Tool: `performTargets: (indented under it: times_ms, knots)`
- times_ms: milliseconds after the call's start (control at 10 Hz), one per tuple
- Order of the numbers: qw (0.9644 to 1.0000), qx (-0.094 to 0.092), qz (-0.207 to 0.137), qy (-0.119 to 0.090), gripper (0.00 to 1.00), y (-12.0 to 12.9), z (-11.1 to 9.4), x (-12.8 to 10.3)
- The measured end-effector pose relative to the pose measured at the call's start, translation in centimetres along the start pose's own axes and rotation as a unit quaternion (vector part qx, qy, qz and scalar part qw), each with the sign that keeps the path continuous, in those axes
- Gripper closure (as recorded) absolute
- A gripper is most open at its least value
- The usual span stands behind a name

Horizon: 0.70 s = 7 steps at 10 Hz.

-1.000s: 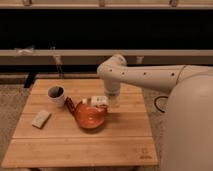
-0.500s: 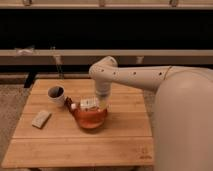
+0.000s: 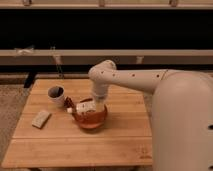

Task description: Place the bottle in the ceramic bowl

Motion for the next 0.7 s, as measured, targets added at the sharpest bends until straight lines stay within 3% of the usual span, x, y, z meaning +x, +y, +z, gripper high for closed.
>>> performTargets:
  times_ms: [400,700]
  knots:
    - [0.999,-0.008,-0.025,-0.037,0.2,-0.06,0.52,-0.74]
    - [0.9989,-0.008,-0.027,-0.038,0.2,-0.09,0.56,-1.0]
